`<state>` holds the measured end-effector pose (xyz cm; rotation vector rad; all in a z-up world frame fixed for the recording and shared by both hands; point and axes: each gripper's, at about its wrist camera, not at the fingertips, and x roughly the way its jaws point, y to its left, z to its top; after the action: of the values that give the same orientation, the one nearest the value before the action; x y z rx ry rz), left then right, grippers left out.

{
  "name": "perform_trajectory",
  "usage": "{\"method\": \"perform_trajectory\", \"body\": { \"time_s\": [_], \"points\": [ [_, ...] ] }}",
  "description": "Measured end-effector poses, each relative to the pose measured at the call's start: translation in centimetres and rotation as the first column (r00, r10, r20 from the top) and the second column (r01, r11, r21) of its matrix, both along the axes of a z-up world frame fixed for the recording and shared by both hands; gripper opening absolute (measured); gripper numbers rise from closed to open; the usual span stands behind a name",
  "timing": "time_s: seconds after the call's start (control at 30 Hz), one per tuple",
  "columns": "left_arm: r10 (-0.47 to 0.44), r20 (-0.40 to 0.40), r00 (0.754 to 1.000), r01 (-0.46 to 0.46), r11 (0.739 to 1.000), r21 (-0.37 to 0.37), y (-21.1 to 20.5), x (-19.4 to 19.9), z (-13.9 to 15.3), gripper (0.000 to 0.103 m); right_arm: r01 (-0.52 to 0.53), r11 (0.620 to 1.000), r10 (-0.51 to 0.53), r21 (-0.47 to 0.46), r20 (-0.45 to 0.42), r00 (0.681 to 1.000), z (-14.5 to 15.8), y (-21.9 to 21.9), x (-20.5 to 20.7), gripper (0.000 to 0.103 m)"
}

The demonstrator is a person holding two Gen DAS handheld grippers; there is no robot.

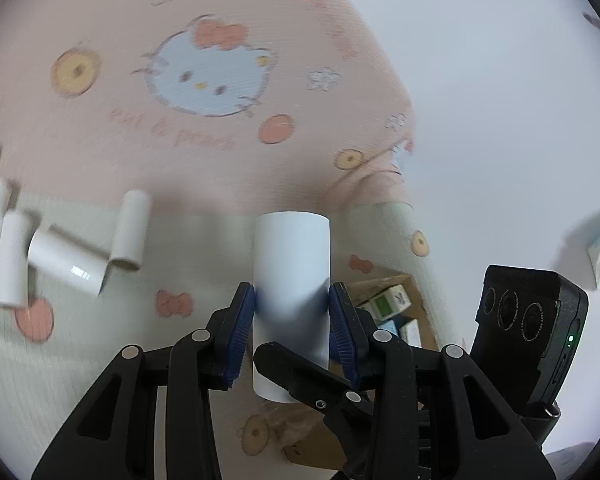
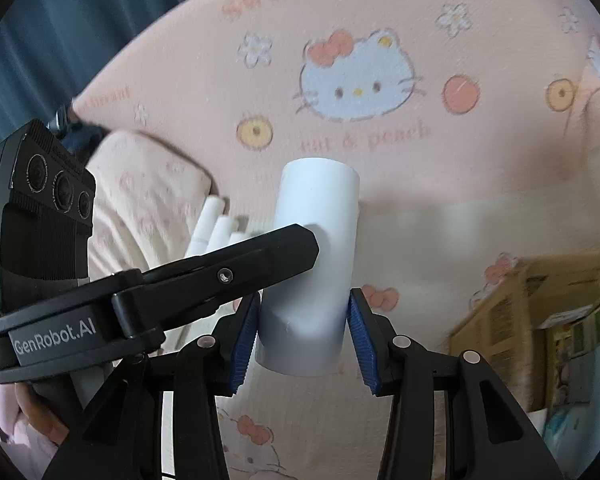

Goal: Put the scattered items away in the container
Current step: 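Close the right tool on the white tube and lift it, then carry the held tube into the cardboard box and lower it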

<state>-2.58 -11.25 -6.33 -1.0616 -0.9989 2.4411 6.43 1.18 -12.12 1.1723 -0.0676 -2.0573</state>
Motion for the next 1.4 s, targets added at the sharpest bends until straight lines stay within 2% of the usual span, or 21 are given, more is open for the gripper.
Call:
{"method": "perform_trajectory", "body": {
  "time_s": [0.17,0.33,0.53,0.63,0.7,0.77,0.9,1.03,1.17,1.3,1.4],
  "points": [
    [-0.075,0.036,0.997,0.077,0.995,-0.067,1.7,-3.9,2.8,0.042,0.068,0.998,-0.068,0.016,0.015,0.998,1.9,0.7,-2.5,0.042],
    [-0.163,0.043,0.986,0.167,0.979,-0.115,3.9,-8.1,6.5,0.042,0.079,0.997,-0.080,0.013,0.004,0.997,4.9,2.5,-5.7,0.042],
    [-0.269,0.117,0.956,0.279,0.956,-0.084,8.5,-14.9,11.1,0.042,0.131,0.990,-0.132,0.052,0.030,0.991,8.6,6.9,-11.0,0.042],
    [-0.335,0.105,0.936,0.345,0.933,-0.104,11.8,-17.3,13.7,0.042,0.184,0.981,-0.186,0.058,0.030,0.982,11.0,10.3,-13.0,0.042],
    [-0.394,0.096,0.914,0.405,0.899,-0.166,14.5,-18.1,15.1,0.042,0.206,0.975,-0.209,0.077,0.028,0.978,12.0,12.2,-13.8,0.042],
    [-0.457,0.076,0.886,0.461,0.851,-0.250,17.4,-18.1,16.0,0.042,0.217,0.971,-0.220,0.102,0.024,0.975,12.4,14.1,-14.3,0.042],
    [-0.552,0.045,0.832,0.529,0.767,-0.364,21.8,-17.5,15.1,0.042,0.249,0.957,-0.251,0.152,-0.003,0.968,11.3,16.8,-14.3,0.041],
    [-0.609,0.051,0.791,0.585,0.730,-0.353,23.7,-16.0,12.6,0.042,0.284,0.948,-0.290,0.146,0.023,0.957,8.8,19.3,-13.3,0.041],
    [-0.658,0.115,0.744,0.657,0.690,-0.304,24.9,-14.3,9.7,0.042,0.266,0.945,-0.282,0.191,0.064,0.957,6.1,20.5,-11.3,0.041],
    [-0.653,0.163,0.740,0.671,0.698,-0.250,25.0,-13.4,7.8,0.042,0.242,0.954,-0.266,0.179,0.126,0.956,4.0,20.7,-10.2,0.041],
    [-0.628,0.167,0.760,0.649,0.742,-0.167,24.3,-13.3,6.0,0.042,0.237,0.958,-0.261,0.161,0.151,0.953,2.7,21.0,-10.1,0.041]
  ]
}}
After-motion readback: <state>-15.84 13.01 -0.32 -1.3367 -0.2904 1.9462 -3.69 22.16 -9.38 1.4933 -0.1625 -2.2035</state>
